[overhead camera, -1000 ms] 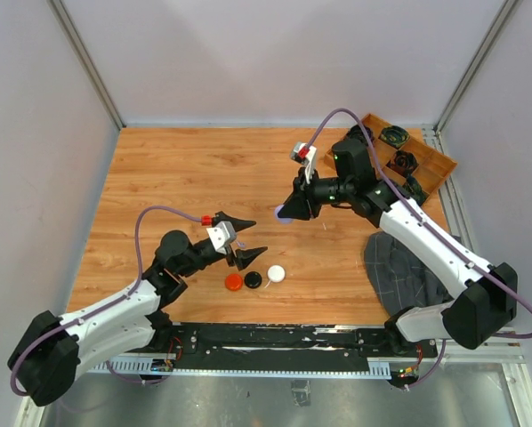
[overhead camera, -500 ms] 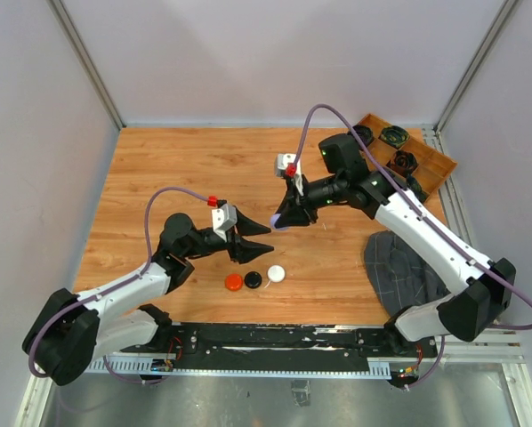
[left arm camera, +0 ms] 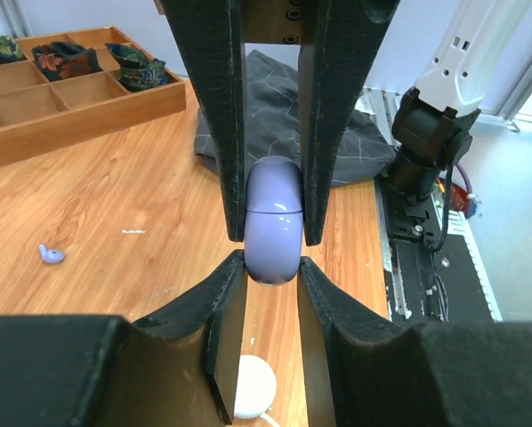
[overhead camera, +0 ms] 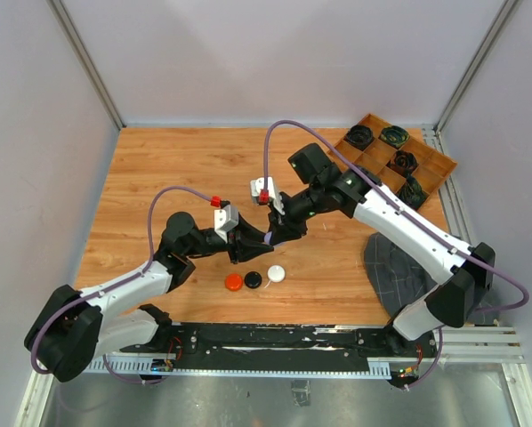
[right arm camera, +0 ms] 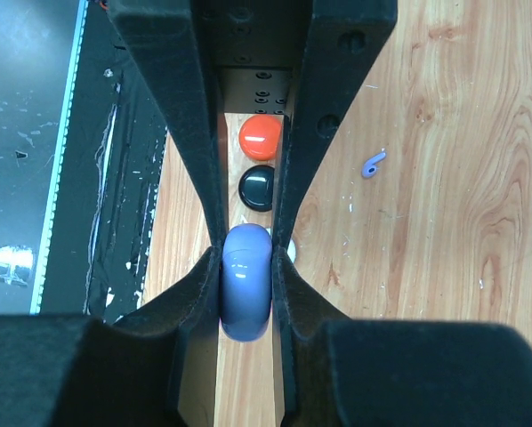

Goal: Insert the wireless bluetooth earbuds into the charging case
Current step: Open the charging case.

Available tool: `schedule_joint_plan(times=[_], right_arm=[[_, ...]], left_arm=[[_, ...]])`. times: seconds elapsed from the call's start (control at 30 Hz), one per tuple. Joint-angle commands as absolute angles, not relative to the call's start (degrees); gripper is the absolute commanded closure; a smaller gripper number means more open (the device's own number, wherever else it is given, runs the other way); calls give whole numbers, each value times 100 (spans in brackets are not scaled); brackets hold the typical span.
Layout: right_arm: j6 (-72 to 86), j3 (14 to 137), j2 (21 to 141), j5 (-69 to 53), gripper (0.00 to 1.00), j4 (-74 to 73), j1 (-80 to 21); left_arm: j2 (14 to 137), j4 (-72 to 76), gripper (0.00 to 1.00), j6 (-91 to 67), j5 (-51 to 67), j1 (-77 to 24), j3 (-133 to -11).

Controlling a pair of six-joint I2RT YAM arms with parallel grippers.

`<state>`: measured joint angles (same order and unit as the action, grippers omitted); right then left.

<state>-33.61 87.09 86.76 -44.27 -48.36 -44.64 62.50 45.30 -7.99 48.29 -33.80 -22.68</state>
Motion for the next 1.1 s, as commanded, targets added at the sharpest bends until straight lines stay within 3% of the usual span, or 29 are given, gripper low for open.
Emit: schedule_joint_plan(times=[0.0,0.5,0.6,0.73,0.97,1.07], right_arm=[[-3579,9013,8774,-4257,98,-5045,-4641],[-3499,9263,9098,-3785,91,-5017,-4957],[-3471,9280,9101,-3797,88,-4976,-5000],[-3479,9247,9010,-3687,79,-4970,-5003],[-3442,9142,8711,-3484,57,-4951,-5002],[-3385,9054,8578,-3364,53,-4878,-4980]], left_arm=[[6316,4714,67,-843,5014,-3331,-2417],[6337,5019,69,-1032,5067,-3328,-2326],[6328,5001,76,-987,5019,-3330,-2308],[6266,5028,98,-942,4929,-3330,-2243],[6122,5313,100,-940,4727,-3326,-1982],[6047,5357,100,-932,4624,-3329,-1907]])
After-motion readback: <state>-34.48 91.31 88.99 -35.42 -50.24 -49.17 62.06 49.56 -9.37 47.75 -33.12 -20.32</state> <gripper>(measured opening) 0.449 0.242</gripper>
